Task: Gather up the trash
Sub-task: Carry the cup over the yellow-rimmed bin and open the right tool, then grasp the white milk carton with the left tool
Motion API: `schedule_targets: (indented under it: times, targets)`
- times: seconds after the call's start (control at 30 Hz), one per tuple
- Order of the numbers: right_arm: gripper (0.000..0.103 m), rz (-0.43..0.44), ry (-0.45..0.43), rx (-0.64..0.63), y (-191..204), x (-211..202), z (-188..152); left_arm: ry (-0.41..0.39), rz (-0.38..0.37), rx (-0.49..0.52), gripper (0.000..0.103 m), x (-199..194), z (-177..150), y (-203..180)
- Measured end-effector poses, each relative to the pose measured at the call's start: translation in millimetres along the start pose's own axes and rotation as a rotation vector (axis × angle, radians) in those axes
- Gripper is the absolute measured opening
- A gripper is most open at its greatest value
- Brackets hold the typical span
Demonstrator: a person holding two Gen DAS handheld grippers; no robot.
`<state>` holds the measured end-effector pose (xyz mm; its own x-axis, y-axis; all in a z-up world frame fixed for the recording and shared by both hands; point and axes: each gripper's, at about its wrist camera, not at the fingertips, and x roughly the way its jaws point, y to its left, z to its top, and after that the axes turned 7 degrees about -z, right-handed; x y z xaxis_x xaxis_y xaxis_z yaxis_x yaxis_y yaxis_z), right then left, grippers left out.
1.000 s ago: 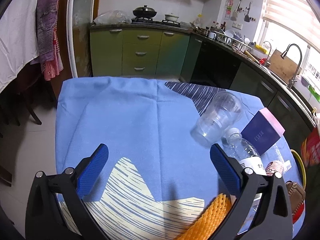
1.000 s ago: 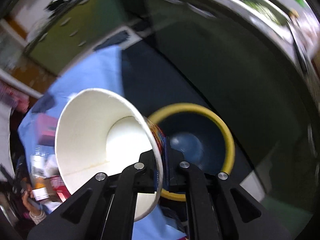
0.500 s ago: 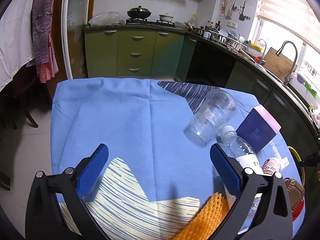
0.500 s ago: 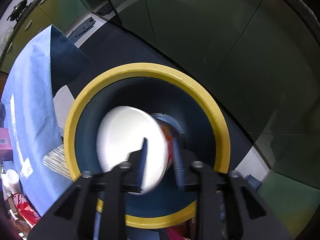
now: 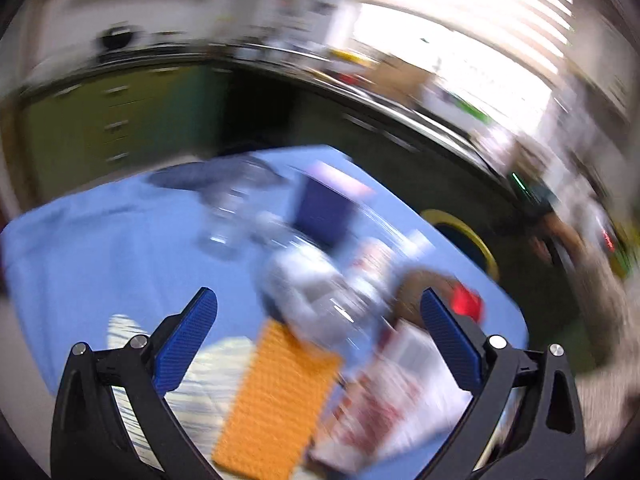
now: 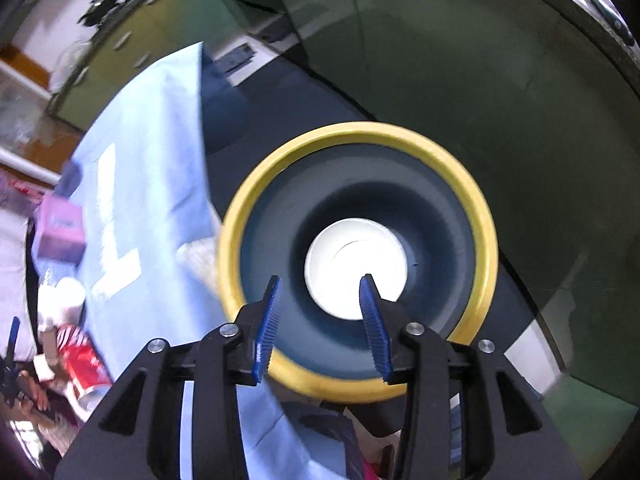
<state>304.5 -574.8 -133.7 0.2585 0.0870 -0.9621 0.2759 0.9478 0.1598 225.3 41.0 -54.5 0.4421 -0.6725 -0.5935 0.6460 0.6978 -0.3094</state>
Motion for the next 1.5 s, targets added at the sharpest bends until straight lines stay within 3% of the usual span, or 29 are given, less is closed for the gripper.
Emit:
schedule_targets:
  times: [0.2, 0.33, 0.5, 0.57, 0.6, 0.63, 0.73, 1.0, 1.17, 1.3, 1.4, 1.5]
  targets:
    - [0.044, 0.050, -0.001, -0.030, 8.0, -5.0, -17.7, 0.174, -0.091, 0.247, 0.097, 16.0, -23.9, -35.4]
    - [0.044, 0.062, 0.009, -0.040, 10.4, -2.5, -25.9, 0.214, -0.136, 0.322, 0.097, 26.0, -31.0, -41.7]
    - [0.044, 0.074, 0.011, -0.042, 6.8, -0.8, -31.8, 0.254, -0.096, 0.358, 0.095, 44.1, -32.5, -41.1]
    - [0.045, 0.078, 0.012, -0.044, 8.0, 0.1, -33.4, 0.257, -0.089, 0.338, 0.090, 47.9, -31.5, -37.2]
    - [0.046, 0.078, 0.012, -0.045, 8.5, 1.5, -33.9, 0.257, -0.091, 0.321, 0.081, 48.8, -30.4, -35.1]
    - [0.047, 0.080, 0.013, -0.046, 8.6, 2.6, -34.4, 0.257, -0.086, 0.302, 0.064, 50.2, -29.2, -30.8]
    - [0.047, 0.085, 0.018, -0.048, 9.2, 6.1, -35.5, 0.260, -0.050, 0.299, 0.040, 51.9, -30.9, -29.6]
    - [0.047, 0.113, 0.015, -0.058, 12.5, 8.1, -39.3, 0.294, -0.049, 0.298, 0.035, 48.7, -33.4, -37.0]
    - [0.047, 0.140, -0.005, -0.058, 8.5, 4.9, -44.9, 0.245, -0.041, 0.294, 0.035, 26.0, -17.8, -48.5]
    - [0.047, 0.165, -0.044, -0.037, -7.4, -2.4, -49.9, 0.197, -0.047, 0.312, 0.035, 12.1, 13.4, -84.3]
    - [0.047, 0.172, -0.080, -0.017, -23.7, -11.5, -54.3, 0.196, -0.090, 0.343, 0.035, 24.4, 41.9, -125.2]
    - [0.047, 0.176, -0.121, -0.002, -41.0, -23.7, -62.7, 0.217, -0.166, 0.358, 0.035, 62.2, 79.9, -173.5]
